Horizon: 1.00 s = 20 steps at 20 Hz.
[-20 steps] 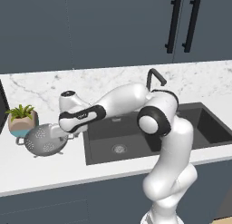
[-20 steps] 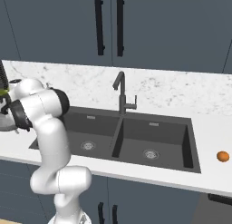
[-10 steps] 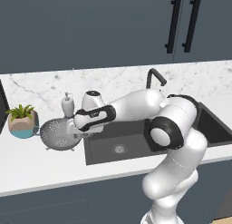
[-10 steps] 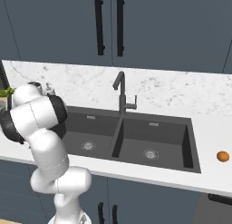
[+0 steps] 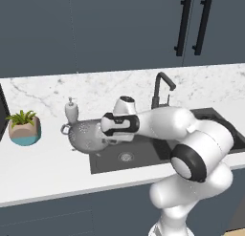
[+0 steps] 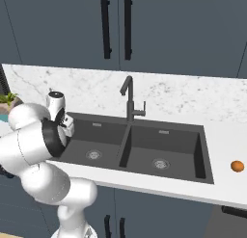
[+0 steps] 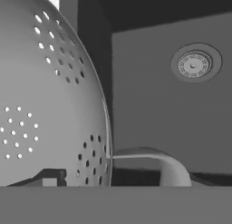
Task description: Put the colander in the sink, put the tangerine in the colander, and turn on the sink faucet and pour water over the colander.
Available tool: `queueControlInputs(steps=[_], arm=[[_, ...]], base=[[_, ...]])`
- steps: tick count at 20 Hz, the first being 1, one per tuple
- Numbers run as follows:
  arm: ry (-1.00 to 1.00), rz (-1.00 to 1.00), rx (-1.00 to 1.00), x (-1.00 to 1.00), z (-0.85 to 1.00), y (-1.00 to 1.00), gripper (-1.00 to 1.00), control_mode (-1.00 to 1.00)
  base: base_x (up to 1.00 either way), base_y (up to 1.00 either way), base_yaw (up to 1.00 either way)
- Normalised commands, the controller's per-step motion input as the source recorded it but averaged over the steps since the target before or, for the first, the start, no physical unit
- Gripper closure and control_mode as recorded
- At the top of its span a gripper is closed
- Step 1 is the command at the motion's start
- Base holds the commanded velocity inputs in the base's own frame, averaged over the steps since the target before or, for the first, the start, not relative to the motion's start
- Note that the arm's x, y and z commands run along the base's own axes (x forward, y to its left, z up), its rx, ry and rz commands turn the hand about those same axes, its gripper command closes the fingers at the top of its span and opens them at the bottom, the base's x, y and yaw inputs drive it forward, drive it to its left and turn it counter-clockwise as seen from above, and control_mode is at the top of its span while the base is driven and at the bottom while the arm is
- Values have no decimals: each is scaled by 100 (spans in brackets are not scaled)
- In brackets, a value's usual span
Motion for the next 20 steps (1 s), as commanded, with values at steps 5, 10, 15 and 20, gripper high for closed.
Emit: queueControlInputs(steps=[5,10,15,20], arm=[[5,-46,0,-8,0,-64,100,-100],[7,-55,0,0,1,-44,100,-100],[15,-55,0,0,3,-46,100,-100],[18,-55,0,0,2,-47,100,-100]], base=[[0,0,0],[0,0,0],[0,0,0],[0,0,0]])
